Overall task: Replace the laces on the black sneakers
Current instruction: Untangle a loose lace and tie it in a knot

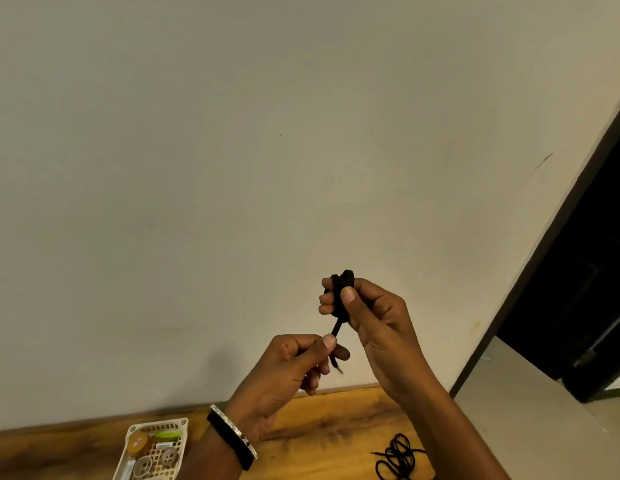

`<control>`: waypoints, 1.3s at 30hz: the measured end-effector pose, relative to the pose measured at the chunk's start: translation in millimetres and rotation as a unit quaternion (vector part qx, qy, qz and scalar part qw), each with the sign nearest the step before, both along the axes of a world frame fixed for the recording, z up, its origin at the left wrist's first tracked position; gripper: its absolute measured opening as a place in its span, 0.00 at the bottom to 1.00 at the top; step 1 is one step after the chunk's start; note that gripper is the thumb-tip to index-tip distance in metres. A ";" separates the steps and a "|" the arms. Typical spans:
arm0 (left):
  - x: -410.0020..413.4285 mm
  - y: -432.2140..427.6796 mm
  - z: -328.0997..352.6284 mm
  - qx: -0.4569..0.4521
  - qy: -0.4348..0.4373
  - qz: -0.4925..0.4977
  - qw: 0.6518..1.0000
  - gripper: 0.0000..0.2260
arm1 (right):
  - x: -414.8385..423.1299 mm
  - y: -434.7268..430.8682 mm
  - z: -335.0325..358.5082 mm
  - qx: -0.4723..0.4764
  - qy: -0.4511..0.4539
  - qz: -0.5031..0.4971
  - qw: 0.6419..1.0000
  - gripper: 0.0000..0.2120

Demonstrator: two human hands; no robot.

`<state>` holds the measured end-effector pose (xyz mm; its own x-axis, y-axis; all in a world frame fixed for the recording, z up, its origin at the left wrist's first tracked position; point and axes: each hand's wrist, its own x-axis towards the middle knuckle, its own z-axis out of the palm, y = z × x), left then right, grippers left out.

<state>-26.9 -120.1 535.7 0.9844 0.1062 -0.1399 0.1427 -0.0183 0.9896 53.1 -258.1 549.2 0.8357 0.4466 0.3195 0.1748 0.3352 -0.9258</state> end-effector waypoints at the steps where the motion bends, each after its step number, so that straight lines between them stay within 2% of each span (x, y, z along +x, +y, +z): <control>1: 0.0 1.0 -0.2 0.008 -0.004 0.014 1.000 0.15 | 1.1 -1.5 -2.0 -0.025 -0.025 -0.015 0.999 0.13; 7: 3.3 7.6 6.8 -0.065 -0.026 0.087 0.994 0.16 | -2.5 -2.3 -18.1 -0.174 -0.153 -0.019 0.973 0.14; 12: 3.8 7.9 7.8 -0.103 -0.021 0.109 0.988 0.17 | -7.2 -1.9 -21.6 -0.201 -0.174 0.009 0.964 0.20; 15: 0.3 8.6 4.8 -0.071 -0.025 0.091 0.993 0.19 | -1.9 -5.4 -27.2 -0.258 -0.191 -0.008 0.947 0.15; 18: -2.2 8.3 1.3 0.001 -0.042 0.079 0.996 0.16 | 3.8 -8.6 -32.0 -0.288 -0.157 -0.002 0.945 0.08; 22: -0.4 12.4 -8.8 0.100 -0.071 0.105 0.987 0.03 | 2.9 -8.8 -37.2 -0.284 -0.124 0.031 0.950 0.07; 24: 0.5 14.6 -16.9 0.123 -0.074 0.114 0.983 0.06 | 1.9 -7.2 -40.6 -0.268 -0.093 0.055 0.957 0.08; 28: -6.5 11.0 -30.3 0.026 -0.074 0.094 0.992 0.12 | -0.2 -2.9 -49.2 -0.177 0.033 0.129 0.975 0.09; 32: -24.4 5.3 -44.8 -0.109 -0.044 0.076 0.990 0.15 | -6.5 10.0 -64.7 -0.125 0.131 0.213 0.960 0.12; 36: -48.7 12.0 -60.9 -0.139 -0.005 0.180 0.974 0.14 | -23.5 38.4 -86.0 -0.136 0.184 0.253 0.940 0.13; 39: -65.4 27.6 -73.8 -0.184 0.027 0.258 0.948 0.16 | -34.7 61.6 -100.6 -0.150 0.224 0.267 0.925 0.10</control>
<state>-92.3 -92.5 461.9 0.8055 0.5049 -0.3102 0.0896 0.4137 0.9060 18.4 -196.5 448.6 0.4880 0.8470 -0.2106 -0.3650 -0.0212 -0.9308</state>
